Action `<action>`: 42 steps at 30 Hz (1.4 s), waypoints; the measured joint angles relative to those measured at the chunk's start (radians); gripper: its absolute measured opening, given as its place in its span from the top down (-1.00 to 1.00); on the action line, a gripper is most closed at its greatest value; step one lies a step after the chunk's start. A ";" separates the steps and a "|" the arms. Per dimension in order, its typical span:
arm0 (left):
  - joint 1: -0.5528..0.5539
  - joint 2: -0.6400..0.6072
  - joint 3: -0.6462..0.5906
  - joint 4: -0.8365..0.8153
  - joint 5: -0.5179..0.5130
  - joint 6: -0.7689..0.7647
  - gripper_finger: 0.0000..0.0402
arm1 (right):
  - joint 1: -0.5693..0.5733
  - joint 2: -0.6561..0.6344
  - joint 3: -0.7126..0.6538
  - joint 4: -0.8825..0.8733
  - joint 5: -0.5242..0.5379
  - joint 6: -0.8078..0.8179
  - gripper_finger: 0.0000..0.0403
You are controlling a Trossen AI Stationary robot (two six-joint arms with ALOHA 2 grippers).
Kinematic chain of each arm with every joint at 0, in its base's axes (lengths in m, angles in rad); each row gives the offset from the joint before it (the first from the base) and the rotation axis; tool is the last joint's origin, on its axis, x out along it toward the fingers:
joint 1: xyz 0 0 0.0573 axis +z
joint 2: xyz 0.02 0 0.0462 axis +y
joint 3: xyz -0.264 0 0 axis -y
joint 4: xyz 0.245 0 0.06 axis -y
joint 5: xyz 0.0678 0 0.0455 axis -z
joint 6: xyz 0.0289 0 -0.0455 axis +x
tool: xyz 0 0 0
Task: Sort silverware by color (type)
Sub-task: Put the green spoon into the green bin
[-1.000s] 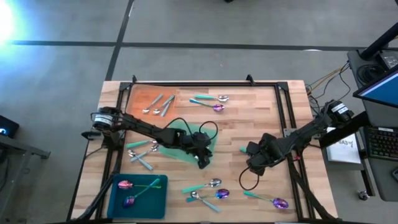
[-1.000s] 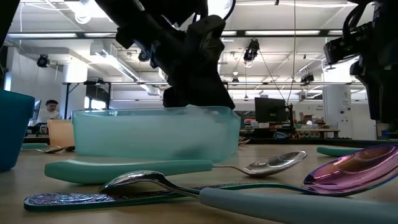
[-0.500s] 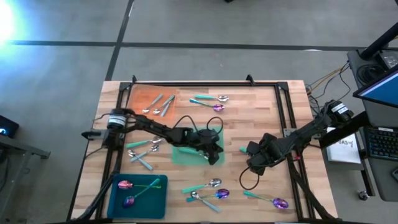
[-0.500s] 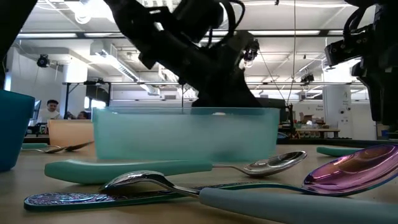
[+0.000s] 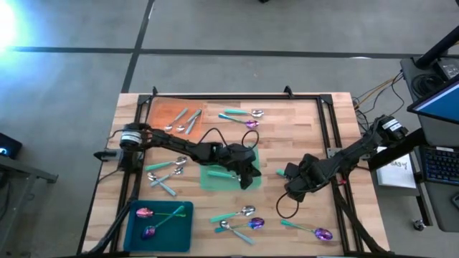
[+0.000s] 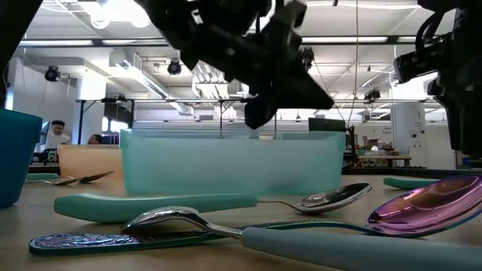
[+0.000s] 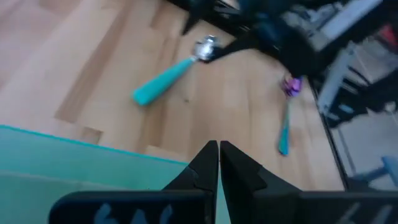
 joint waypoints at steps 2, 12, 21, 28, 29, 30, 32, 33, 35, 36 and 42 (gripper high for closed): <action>-0.012 -0.022 0.000 -0.009 0.001 0.031 1.00 | 0.000 0.000 -0.016 0.026 0.000 0.004 0.04; -0.050 -0.170 -0.001 -0.133 -0.008 0.121 1.00 | 0.000 0.000 -0.095 0.077 0.001 0.025 0.04; -0.053 -0.306 -0.002 -0.404 -0.023 0.154 1.00 | 0.000 -0.004 -0.217 0.193 -0.016 0.045 0.04; -0.064 -0.364 -0.002 -0.546 -0.035 0.121 1.00 | 0.000 -0.003 -0.250 0.224 -0.023 0.053 0.10; -0.067 -0.370 -0.002 -0.568 -0.035 0.107 1.00 | 0.000 -0.003 -0.251 0.229 -0.025 0.052 0.15; -0.070 -0.374 -0.002 -0.593 -0.038 0.093 1.00 | 0.000 -0.003 -0.252 0.232 -0.027 0.051 0.21; -0.082 -0.375 -0.002 -0.657 -0.038 0.072 1.00 | 0.000 -0.003 -0.252 0.236 -0.030 0.048 0.36; -0.090 -0.375 -0.002 -0.686 -0.038 0.069 1.00 | 0.000 -0.003 -0.252 0.238 -0.035 0.040 0.45; -0.106 -0.375 -0.002 -0.735 -0.038 0.064 1.00 | 0.000 -0.002 -0.252 0.245 -0.041 0.028 0.65; -0.113 -0.375 -0.002 -0.753 -0.038 0.059 1.00 | 0.000 -0.002 -0.252 0.247 -0.043 0.023 0.75; -0.153 -0.376 -0.002 -0.804 -0.099 0.016 1.00 | -0.001 -0.005 -0.253 0.258 -0.051 0.008 0.87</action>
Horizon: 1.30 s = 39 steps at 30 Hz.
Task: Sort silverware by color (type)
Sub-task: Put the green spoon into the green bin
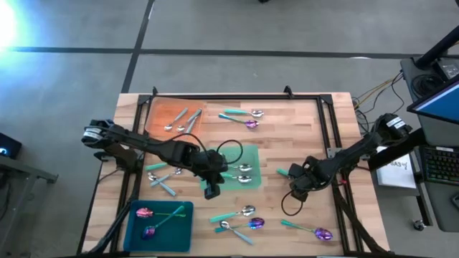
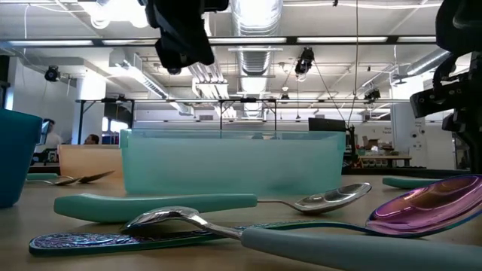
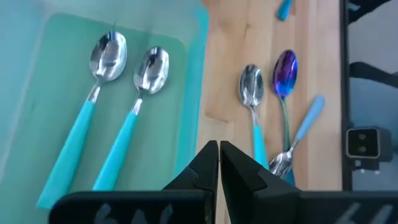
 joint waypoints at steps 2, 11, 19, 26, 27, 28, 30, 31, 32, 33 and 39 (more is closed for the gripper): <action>-0.024 0.000 -0.004 -0.004 -0.012 -0.012 1.00 | 0.000 -0.003 0.000 0.001 -0.001 0.000 0.87; -0.103 -0.001 -0.038 -0.032 -0.194 -0.146 1.00 | 0.000 -0.079 0.012 0.000 -0.012 -0.030 0.87; -0.105 -0.001 -0.052 -0.028 -0.206 -0.155 1.00 | 0.000 -0.119 0.017 0.025 -0.006 -0.037 0.87; -0.103 -0.001 -0.066 -0.029 -0.167 -0.102 1.00 | 0.000 -0.120 0.024 0.026 -0.028 -0.027 0.88; -0.101 -0.001 -0.066 -0.025 -0.167 -0.096 1.00 | 0.000 -0.121 0.028 0.027 -0.028 -0.027 0.88; -0.100 -0.001 -0.066 -0.020 -0.170 -0.095 1.00 | 0.000 -0.121 0.034 0.030 -0.028 -0.027 0.88; -0.098 -0.001 -0.069 0.016 -0.195 -0.091 1.00 | 0.000 -0.121 0.045 0.029 -0.028 -0.034 0.88; -0.098 -0.001 -0.076 0.056 -0.221 -0.079 1.00 | 0.000 -0.121 0.054 0.030 -0.024 -0.043 0.88; -0.098 -0.001 -0.085 0.102 -0.246 -0.059 1.00 | 0.000 -0.121 0.064 0.032 -0.013 -0.052 0.88; -0.098 -0.001 -0.096 0.153 -0.270 -0.032 1.00 | 0.000 -0.121 0.077 0.033 0.000 -0.065 0.88; -0.095 0.000 -0.155 0.484 -0.464 0.256 1.00 | 0.000 -0.121 0.178 0.057 0.176 -0.187 0.88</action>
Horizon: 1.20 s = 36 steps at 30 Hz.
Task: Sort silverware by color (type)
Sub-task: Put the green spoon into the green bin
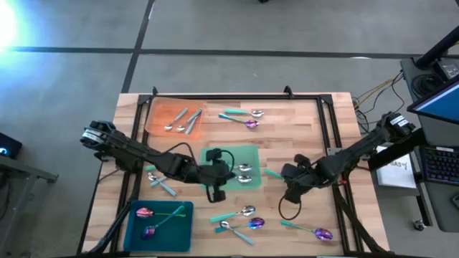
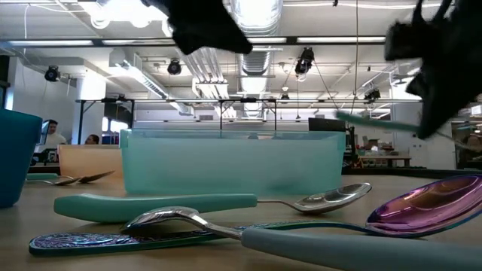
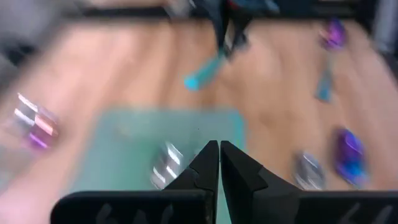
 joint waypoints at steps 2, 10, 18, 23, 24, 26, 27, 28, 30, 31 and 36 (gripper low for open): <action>0.004 0.000 -0.014 0.094 -0.101 0.077 1.00 | 0.000 0.000 0.037 0.006 0.095 -0.040 0.88; 0.004 0.000 -0.023 0.216 -0.221 0.150 1.00 | 0.000 0.000 0.206 0.025 0.467 -0.255 0.88; 0.006 0.000 -0.024 0.261 -0.250 0.070 0.96 | 0.000 0.000 0.312 0.119 0.533 -0.444 0.86; 0.006 0.000 -0.024 0.347 -0.144 0.069 0.73 | 0.000 0.000 0.311 0.205 0.506 -0.507 0.86; 0.006 0.002 -0.024 0.374 -0.138 0.070 0.67 | 0.000 0.000 0.311 0.207 0.501 -0.507 0.86; 0.006 0.005 -0.024 0.422 -0.127 0.089 0.54 | 0.000 0.001 0.310 0.207 0.496 -0.507 0.85; 0.006 0.006 -0.024 0.440 -0.126 0.100 0.48 | 0.000 0.001 0.310 0.206 0.492 -0.507 0.85; 0.006 0.007 -0.024 0.456 -0.125 0.107 0.42 | 0.000 0.001 0.310 0.207 0.481 -0.508 0.85; 0.010 0.007 -0.024 0.484 -0.126 0.113 0.31 | 0.000 0.001 0.310 0.211 0.450 -0.520 0.85; 0.011 0.007 -0.024 0.497 -0.126 0.114 0.26 | 0.000 0.001 0.309 0.220 0.443 -0.531 0.85; 0.014 0.013 -0.024 0.583 -0.084 0.120 0.13 | 0.000 0.002 0.309 0.268 0.419 -0.578 0.85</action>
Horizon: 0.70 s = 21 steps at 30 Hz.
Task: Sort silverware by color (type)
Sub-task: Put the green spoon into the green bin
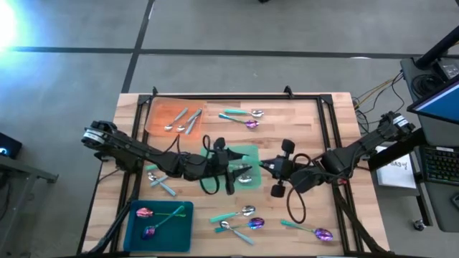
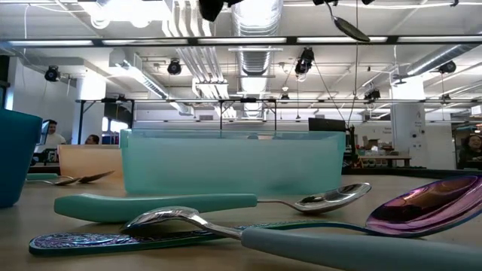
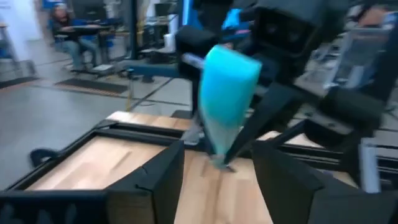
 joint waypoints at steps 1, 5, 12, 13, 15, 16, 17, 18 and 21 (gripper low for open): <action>0.000 0.001 0.000 0.008 0.022 0.002 0.12 | 0.000 0.000 0.000 0.005 -0.004 -0.015 0.85; 0.001 0.002 0.009 0.029 0.042 0.002 0.13 | 0.000 0.000 0.000 0.047 -0.057 -0.065 0.84; 0.003 0.002 0.029 0.034 0.060 0.045 0.28 | 0.000 0.002 0.000 0.075 -0.077 -0.088 0.84; 0.003 0.002 0.031 0.035 0.062 0.046 0.34 | 0.000 0.002 0.000 0.075 -0.078 -0.088 0.84; 0.003 0.002 0.032 0.038 0.068 0.047 0.48 | 0.000 0.002 0.000 0.075 -0.080 -0.092 0.84; 0.003 0.002 0.032 0.037 0.075 0.047 0.57 | 0.000 0.002 0.000 0.074 -0.082 -0.095 0.84; 0.003 0.002 0.032 0.037 0.086 0.054 0.67 | 0.000 0.002 0.000 0.074 -0.085 -0.096 0.84; 0.004 0.002 0.032 0.038 0.107 0.054 0.71 | 0.000 0.002 0.000 0.072 -0.084 -0.097 0.84; 0.004 0.002 0.032 0.044 0.131 0.031 0.71 | 0.000 0.001 0.000 0.068 -0.099 -0.096 0.84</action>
